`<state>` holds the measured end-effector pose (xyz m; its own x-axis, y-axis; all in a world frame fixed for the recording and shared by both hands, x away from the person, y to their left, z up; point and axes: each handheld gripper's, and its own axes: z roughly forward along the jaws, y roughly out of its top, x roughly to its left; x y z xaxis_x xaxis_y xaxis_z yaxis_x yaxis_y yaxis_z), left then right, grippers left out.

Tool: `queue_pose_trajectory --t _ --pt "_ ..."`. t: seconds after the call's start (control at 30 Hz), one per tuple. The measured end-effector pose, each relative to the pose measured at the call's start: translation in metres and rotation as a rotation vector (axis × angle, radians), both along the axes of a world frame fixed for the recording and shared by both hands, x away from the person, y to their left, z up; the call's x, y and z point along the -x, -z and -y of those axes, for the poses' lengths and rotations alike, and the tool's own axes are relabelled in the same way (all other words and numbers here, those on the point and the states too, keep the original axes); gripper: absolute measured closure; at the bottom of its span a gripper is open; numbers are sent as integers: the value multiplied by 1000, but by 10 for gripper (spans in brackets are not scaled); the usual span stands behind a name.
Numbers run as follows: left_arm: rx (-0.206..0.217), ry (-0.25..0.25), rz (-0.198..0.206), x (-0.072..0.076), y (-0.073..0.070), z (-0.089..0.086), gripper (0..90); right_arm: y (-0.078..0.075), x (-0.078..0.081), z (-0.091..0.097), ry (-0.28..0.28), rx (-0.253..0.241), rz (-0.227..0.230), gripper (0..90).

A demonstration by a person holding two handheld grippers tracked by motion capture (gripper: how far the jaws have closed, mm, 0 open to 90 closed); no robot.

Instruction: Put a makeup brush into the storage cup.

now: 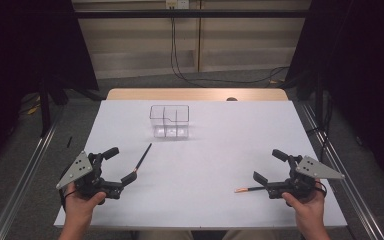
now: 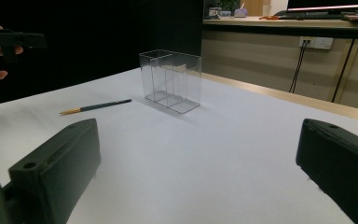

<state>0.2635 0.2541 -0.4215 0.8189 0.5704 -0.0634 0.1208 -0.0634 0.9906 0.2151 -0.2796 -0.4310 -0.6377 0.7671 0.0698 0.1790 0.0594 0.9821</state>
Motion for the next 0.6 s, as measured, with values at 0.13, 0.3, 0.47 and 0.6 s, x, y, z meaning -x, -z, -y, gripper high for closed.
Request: queue_pose_trajectory --t 0.13,0.3,0.47,0.6 --pt "-1 2 -2 -1 1 0 0 0 0 -1 -2 -1 1 0" --pt "-6 2 -6 -1 2 0 0 0 -1 -1 -1 0 1 0" --pt "0 -6 -5 -2 2 0 0 0 -2 0 2 -1 1 0" --pt "-2 -15 -4 -5 2 0 0 0 -2 0 2 -1 -3 0"
